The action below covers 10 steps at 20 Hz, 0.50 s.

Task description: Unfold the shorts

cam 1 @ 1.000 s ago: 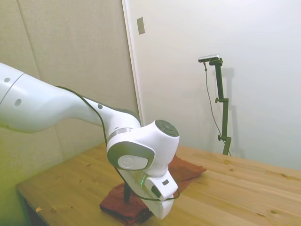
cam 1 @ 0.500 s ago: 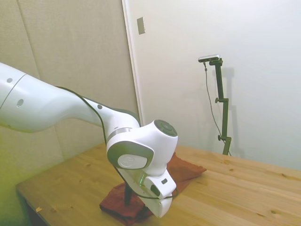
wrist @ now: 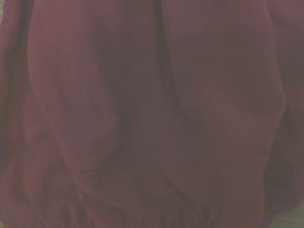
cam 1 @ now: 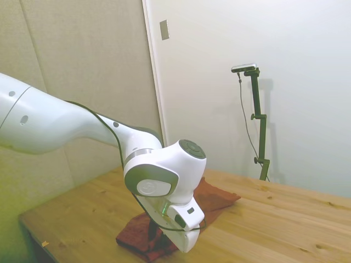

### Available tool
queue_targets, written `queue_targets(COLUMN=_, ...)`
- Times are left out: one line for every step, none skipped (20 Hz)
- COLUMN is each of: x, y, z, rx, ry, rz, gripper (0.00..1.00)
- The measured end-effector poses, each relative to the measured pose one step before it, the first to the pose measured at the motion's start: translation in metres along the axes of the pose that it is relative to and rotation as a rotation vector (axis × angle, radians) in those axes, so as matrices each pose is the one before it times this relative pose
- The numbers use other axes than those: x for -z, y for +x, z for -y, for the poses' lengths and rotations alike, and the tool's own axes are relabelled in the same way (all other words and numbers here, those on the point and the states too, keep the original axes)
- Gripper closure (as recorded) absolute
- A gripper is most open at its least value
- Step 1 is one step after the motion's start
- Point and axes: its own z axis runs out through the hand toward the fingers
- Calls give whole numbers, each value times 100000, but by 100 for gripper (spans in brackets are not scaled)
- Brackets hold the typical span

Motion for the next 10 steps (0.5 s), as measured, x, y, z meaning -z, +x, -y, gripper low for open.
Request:
queue_targets(x=229, y=-95, z=57, rx=227, ry=270, rz=-412, gripper=100)
queue_targets(x=338, y=-128, z=105, rx=358, ry=376, rz=-618, gripper=100)
queue_targets(x=362, y=-195, z=129, rx=465, ry=412, rz=-601, gripper=100)
queue_targets(x=372, y=-272, z=199, rx=686, ry=362, rz=-531, gripper=100)
queue_targets(x=423, y=-375, z=353, rx=996, ry=309, rz=-475, gripper=100)
queue_targets(x=461, y=-466, z=496, rx=1209, ry=256, rz=-361, gripper=100)
queue_targets(x=481, y=-549, z=675, rx=1275, ry=156, rz=-890, gripper=100)
queue_targets(x=460, y=-668, z=894, rx=1140, ry=72, rz=-1035, gripper=100)
queue_targets(x=449, y=-752, z=1019, rx=1050, ry=-16, rz=-1082, gripper=100)
queue_targets(x=429, y=-911, z=1301, rx=1296, ry=-150, rz=-1098, gripper=100)
